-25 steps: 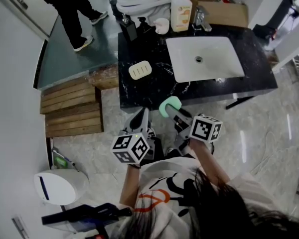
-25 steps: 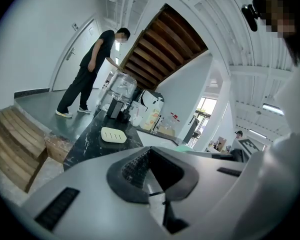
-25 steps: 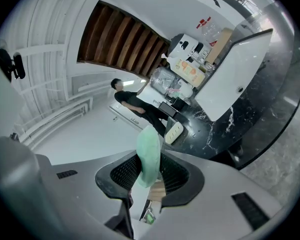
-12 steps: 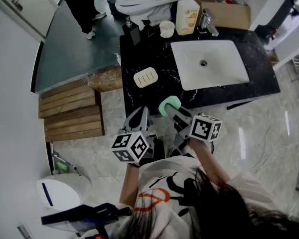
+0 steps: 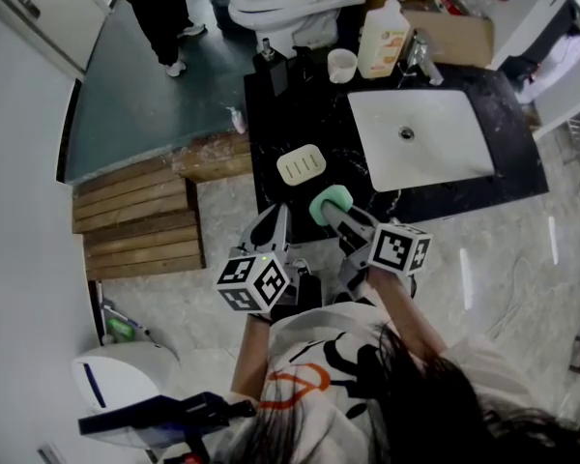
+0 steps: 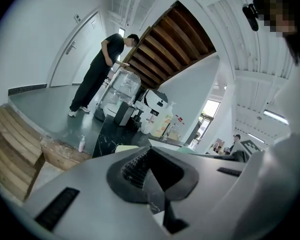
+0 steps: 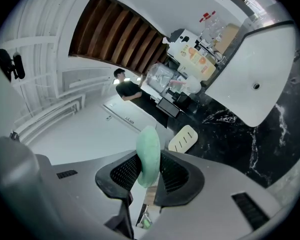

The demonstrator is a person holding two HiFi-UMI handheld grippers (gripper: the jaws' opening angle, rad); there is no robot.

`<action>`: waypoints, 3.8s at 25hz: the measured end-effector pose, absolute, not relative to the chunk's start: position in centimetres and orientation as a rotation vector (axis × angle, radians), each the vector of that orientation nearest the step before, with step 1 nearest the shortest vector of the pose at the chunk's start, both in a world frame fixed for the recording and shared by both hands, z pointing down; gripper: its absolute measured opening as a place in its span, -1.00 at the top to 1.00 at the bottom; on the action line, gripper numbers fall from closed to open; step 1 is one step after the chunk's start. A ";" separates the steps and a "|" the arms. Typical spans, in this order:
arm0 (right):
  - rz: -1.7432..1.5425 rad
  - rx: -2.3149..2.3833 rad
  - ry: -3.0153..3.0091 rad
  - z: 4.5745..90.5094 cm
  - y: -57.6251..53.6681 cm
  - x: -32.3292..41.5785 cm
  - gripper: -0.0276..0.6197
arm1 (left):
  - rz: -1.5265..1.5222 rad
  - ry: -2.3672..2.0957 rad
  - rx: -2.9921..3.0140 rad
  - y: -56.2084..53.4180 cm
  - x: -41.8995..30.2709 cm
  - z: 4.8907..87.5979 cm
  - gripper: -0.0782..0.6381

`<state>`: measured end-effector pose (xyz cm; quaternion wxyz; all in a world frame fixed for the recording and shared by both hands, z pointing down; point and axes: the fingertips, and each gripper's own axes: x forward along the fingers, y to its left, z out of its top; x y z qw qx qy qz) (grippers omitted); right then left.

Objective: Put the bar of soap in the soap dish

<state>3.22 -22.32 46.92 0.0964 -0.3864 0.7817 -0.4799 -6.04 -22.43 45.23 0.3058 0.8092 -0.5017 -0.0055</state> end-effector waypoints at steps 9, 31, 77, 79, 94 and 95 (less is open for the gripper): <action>-1.423 -1.177 2.313 47.3 -25.1 1.0 0.56 | -0.014 -1.282 2.144 -25.2 -8.0 45.9 0.78; -1.404 -1.299 2.250 47.8 -27.1 0.6 0.56 | -0.015 -1.162 2.175 -28.1 -8.6 46.9 0.78; -1.716 -1.247 2.258 54.3 -33.9 0.1 0.56 | -0.036 -1.284 2.058 -29.4 -8.2 48.1 0.78; -1.732 -1.253 2.252 54.7 -33.9 -0.1 0.56 | -0.036 -1.285 2.058 -29.5 -8.2 48.1 0.78; -1.766 -1.339 2.310 55.3 -34.0 -0.7 0.57 | -0.036 -1.301 2.040 -29.9 -8.9 48.3 0.78; -1.771 -1.351 2.320 55.4 -34.0 -0.7 0.56 | -0.036 -1.301 2.040 -29.9 -8.9 48.4 0.78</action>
